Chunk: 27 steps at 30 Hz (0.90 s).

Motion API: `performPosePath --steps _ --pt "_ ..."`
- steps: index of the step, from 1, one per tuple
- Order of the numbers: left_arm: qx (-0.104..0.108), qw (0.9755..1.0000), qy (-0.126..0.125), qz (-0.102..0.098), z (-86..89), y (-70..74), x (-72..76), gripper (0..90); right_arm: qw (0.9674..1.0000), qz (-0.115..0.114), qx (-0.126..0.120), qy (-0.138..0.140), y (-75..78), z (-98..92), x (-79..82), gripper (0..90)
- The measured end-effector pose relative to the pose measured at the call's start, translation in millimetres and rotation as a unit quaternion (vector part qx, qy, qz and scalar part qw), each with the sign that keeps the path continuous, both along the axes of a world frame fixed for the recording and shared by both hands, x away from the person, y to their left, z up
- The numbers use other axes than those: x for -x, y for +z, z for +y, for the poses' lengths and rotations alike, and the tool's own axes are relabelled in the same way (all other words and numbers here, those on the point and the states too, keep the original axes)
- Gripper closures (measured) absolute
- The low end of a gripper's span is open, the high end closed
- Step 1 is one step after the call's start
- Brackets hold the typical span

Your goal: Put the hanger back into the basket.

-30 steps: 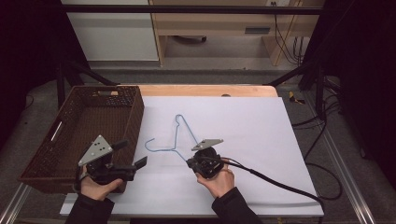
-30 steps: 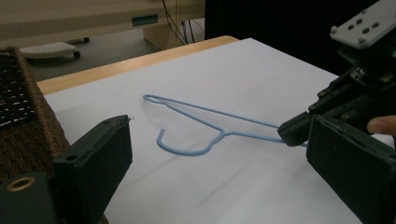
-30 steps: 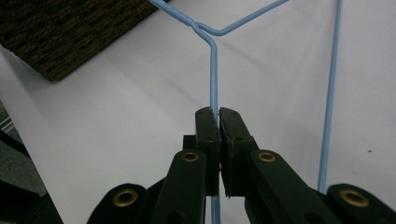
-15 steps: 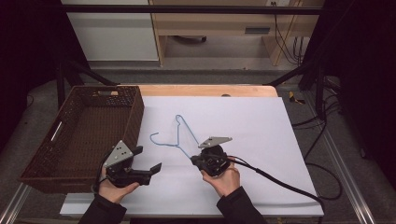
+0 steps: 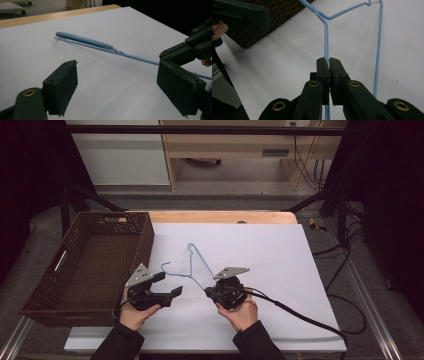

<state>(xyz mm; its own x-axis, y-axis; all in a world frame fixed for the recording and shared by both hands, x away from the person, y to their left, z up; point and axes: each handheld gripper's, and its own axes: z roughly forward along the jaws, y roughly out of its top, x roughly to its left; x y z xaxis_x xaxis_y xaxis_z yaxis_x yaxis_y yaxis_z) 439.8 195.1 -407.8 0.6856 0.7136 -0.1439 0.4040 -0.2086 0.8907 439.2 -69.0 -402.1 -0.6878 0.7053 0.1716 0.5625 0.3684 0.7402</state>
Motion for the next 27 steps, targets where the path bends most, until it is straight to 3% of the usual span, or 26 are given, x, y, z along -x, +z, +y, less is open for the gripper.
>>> performPosePath --steps 3,7,11,14,27 --pt "0.002 1.0 -0.004 0.001 -4.8 -2.9 -4.9 20.6 1.0 -0.001 -0.001 0.002 0.0 -1.5 0.0 87.9" --pt "0.02 0.9997 -0.01 0.005 -11.4 -6.4 -11.0 27.5 1.0 0.0 -0.003 -0.001 -0.3 -2.5 0.6 87.9" --pt "0.02 0.9997 -0.014 -0.001 -17.7 -8.4 -14.2 37.3 1.0 0.0 -0.006 -0.001 -0.6 -4.2 0.8 87.9" --pt "0.031 0.9994 -0.016 -0.006 -21.0 -10.9 -18.4 48.6 1.0 0.0 -0.009 -0.001 -0.6 -5.8 1.2 87.9" --pt "0.044 0.9987 -0.02 -0.014 -23.1 -13.3 -22.1 76.3 0.9999 0.0 -0.011 0.001 -2.0 -6.4 2.2 87.8"
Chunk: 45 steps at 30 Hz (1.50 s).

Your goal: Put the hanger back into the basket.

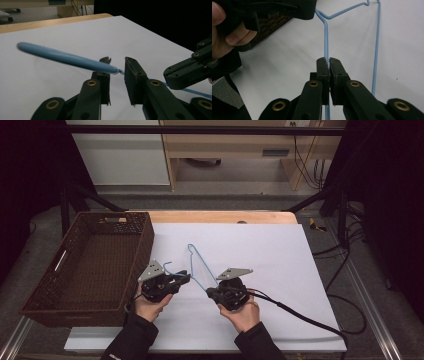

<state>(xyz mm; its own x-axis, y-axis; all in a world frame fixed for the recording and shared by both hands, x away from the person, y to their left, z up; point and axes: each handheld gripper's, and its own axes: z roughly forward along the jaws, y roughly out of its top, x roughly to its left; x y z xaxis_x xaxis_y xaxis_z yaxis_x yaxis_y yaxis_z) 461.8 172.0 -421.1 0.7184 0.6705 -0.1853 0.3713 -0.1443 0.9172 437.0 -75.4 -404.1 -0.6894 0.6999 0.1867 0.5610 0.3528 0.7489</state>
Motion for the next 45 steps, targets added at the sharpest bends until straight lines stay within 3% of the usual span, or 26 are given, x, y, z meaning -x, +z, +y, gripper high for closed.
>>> performPosePath --steps 10,23,27,29,30,35,41,45 --pt "0.002 0.9999 -0.006 0.015 -1.3 1.2 -0.9 84.3 0.9999 0.007 0.012 0.003 -5.8 1.1 -1.4 87.6" --pt "-0.039 0.9992 0.0 0.005 -17.3 4.9 5.1 84.9 0.9992 0.009 0.038 0.007 -13.3 3.4 0.6 86.7" --pt "-0.041 0.9991 0.001 0.006 -18.3 5.6 5.6 84.9 0.999 -0.014 0.041 0.007 -5.0 -1.3 0.9 75.4" --pt "-0.042 0.9991 0.004 0.007 -19.5 6.1 5.8 84.9 0.9989 -0.018 0.042 0.004 -4.0 -1.7 0.7 73.9" --pt "-0.042 0.9991 0.003 0.006 -19.9 6.2 6.1 84.9 0.9987 -0.021 0.046 0.002 -3.4 -1.7 0.1 68.6" --pt "-0.046 0.9989 0.003 0.005 -22.0 6.7 7.6 84.9 0.9973 -0.046 0.057 0.007 -9.8 2.5 -0.9 54.2" --pt "-0.049 0.9988 0.004 0.004 -24.6 7.6 9.0 84.9 0.9968 -0.04 0.068 0.009 -16.8 7.3 -1.7 59.9" --pt "-0.051 0.9987 0.004 0.003 -25.8 8.0 9.5 84.9 0.997 -0.028 0.07 0.015 -21.0 11.0 -2.6 72.8"
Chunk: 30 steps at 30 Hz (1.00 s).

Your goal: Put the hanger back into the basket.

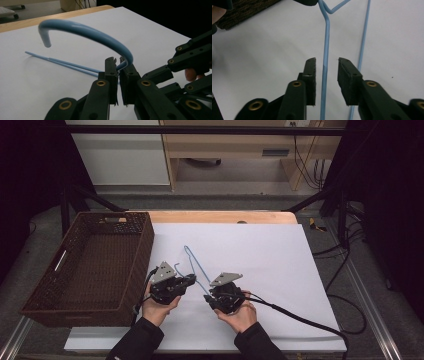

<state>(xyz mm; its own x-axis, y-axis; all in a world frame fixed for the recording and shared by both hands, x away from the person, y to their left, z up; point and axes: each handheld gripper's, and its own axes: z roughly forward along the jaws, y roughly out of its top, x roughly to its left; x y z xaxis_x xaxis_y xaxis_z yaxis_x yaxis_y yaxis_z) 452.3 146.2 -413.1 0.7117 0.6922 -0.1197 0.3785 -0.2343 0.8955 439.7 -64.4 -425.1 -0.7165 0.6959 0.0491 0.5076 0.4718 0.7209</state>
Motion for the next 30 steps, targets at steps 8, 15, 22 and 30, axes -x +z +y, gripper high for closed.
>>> performPosePath --steps 8,15,22,30 --pt "-0.001 1.0 -0.001 -0.001 -1.6 0.0 0.7 84.9 0.9999 0.005 0.009 0.002 -2.1 3.1 -0.9 85.9" --pt "-0.003 0.9999 -0.008 -0.014 -3.3 1.7 2.6 83.6 0.9998 0.0 0.017 -0.005 0.4 1.0 -0.7 87.8" --pt "0.005 0.9989 -0.022 -0.04 8.4 17.7 11.6 60.4 0.9998 -0.007 0.019 -0.007 14.0 -10.2 -3.6 88.0" --pt "-0.035 0.9981 -0.013 -0.05 25.7 23.8 16.6 28.8 0.9995 -0.02 0.004 0.026 40.3 -33.8 -6.3 87.9"
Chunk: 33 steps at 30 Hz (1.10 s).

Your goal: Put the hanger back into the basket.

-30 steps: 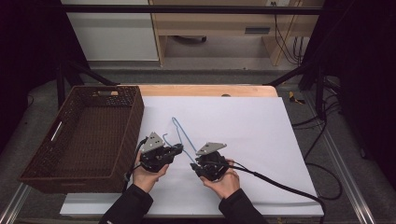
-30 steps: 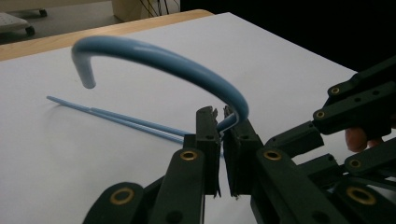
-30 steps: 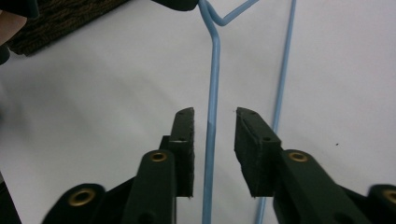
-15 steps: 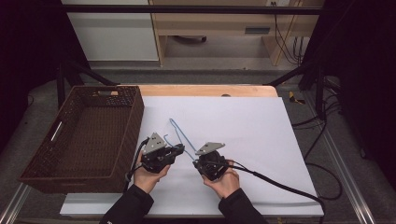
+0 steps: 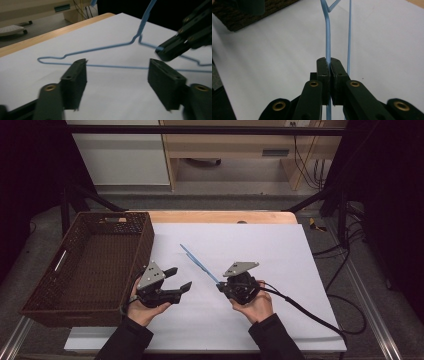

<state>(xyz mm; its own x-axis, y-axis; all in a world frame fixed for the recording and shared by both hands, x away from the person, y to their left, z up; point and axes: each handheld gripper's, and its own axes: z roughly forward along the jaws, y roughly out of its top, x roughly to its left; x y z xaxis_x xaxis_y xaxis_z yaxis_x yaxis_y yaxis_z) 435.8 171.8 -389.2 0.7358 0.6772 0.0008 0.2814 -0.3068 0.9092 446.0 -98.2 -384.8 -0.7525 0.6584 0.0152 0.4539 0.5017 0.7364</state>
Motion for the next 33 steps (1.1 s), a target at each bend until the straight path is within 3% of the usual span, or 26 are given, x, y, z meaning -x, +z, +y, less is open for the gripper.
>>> performPosePath --steps 2,5,10,17,19,20,21,22,24,31,33 --pt "-0.019 0.9998 -0.002 0.002 2.5 -1.2 2.5 17.3 0.9998 -0.002 -0.001 0.021 9.8 -9.7 0.2 88.0" --pt "-0.035 0.9993 -0.009 0.003 3.2 -1.8 4.4 13.2 0.9994 0.001 -0.005 0.033 14.5 -15.0 1.0 87.9" --pt "-0.073 0.9972 -0.02 0.002 2.8 1.5 8.5 8.5 0.9972 0.017 -0.021 0.07 22.0 -33.4 2.1 87.9" --pt "-0.11 0.9931 -0.042 -0.005 -4.1 8.0 11.6 8.1 0.9942 0.036 -0.021 0.099 22.9 -42.7 4.7 87.9" --pt "-0.126 0.9906 -0.053 -0.01 -8.1 9.3 12.6 8.2 0.9927 0.043 -0.024 0.11 21.6 -44.7 5.2 87.9" --pt "-0.144 0.9875 -0.063 -0.012 -12.8 9.9 13.3 8.2 0.9914 0.053 -0.025 0.117 20.1 -46.1 5.9 88.0" --pt "-0.144 0.9875 -0.063 -0.012 -12.8 9.9 13.3 8.2 0.9914 0.053 -0.025 0.117 20.1 -46.1 5.9 88.0" --pt "-0.16 0.9847 -0.068 -0.016 -15.5 10.5 13.7 8.3 0.9902 0.056 -0.024 0.126 18.3 -46.8 6.4 87.9" --pt "-0.175 0.9815 -0.074 -0.02 -20.1 10.6 13.7 8.4 0.9899 0.059 -0.022 0.127 17.8 -46.9 7.0 87.9" --pt "-0.204 0.9745 -0.086 -0.036 -30.5 8.4 11.8 10.7 0.9861 0.076 -0.028 0.145 15.3 -49.8 9.0 87.9" --pt "-0.203 0.9744 -0.087 -0.043 -32.7 6.6 11.5 12.4 0.9851 0.076 -0.029 0.152 14.9 -51.4 8.9 87.9"
